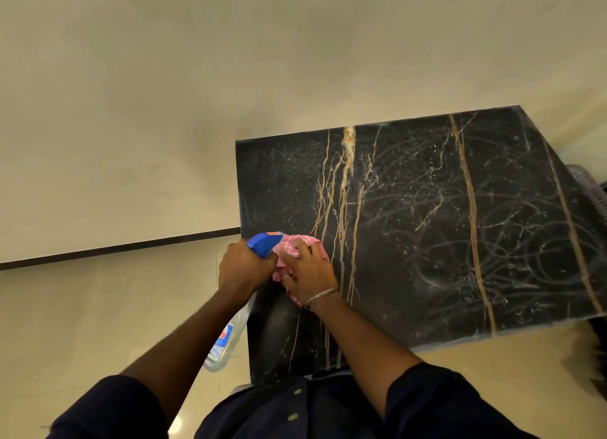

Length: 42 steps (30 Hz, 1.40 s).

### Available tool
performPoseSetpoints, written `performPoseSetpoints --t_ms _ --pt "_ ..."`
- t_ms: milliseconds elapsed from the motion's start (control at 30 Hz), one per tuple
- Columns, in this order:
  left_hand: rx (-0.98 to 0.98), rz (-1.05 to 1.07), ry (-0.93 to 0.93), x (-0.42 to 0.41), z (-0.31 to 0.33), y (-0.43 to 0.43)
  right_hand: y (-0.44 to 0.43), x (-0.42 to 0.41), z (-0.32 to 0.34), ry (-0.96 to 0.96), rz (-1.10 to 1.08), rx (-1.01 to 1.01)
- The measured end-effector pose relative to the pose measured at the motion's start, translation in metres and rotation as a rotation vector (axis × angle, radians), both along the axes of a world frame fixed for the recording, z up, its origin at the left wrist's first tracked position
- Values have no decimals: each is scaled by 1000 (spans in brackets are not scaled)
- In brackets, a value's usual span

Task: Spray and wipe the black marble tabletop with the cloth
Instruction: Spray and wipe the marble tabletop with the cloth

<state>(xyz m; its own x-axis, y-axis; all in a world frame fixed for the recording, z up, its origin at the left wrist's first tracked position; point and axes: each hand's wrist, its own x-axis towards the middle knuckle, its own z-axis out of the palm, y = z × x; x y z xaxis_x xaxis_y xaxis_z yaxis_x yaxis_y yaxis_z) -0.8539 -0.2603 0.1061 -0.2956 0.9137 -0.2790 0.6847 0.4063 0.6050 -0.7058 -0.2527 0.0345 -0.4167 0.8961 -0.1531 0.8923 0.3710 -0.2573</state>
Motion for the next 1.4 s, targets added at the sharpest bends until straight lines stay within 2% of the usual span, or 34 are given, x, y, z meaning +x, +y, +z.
performPoseSetpoints --t_ms 67,267,367,433,500,667,833,900,1100,1233,1300,1400 --pt "-3 9 -13 -1 0 5 9 26 -1 -26 -7 20" --pt "-24 64 -35 -2 1 17 46 132 -2 -48 -365 60" --pt "-20 75 -15 0 1 22 58 141 -9 -32 -561 50" --pt "-26 86 -1 2 1 25 59 122 -12 -42 -613 58" --pt "-41 100 2 5 1 27 58 94 -11 -54 -541 61" --pt "-42 106 8 14 1 29 47 20 -8 4 -113 46" --pt "-41 68 11 18 0 35 54 32 -6 29 84 17" --pt "-57 64 -2 19 1 38 61 53 -6 16 16 31" --pt "-58 91 -23 21 0 49 88 128 -7 -13 -435 88" --pt "-60 98 -25 24 0 55 101 127 -10 6 -673 53" --pt "-59 113 -27 25 0 58 101 109 -9 8 -665 69" --pt "-51 134 -34 28 4 60 104 71 -4 10 -422 73"
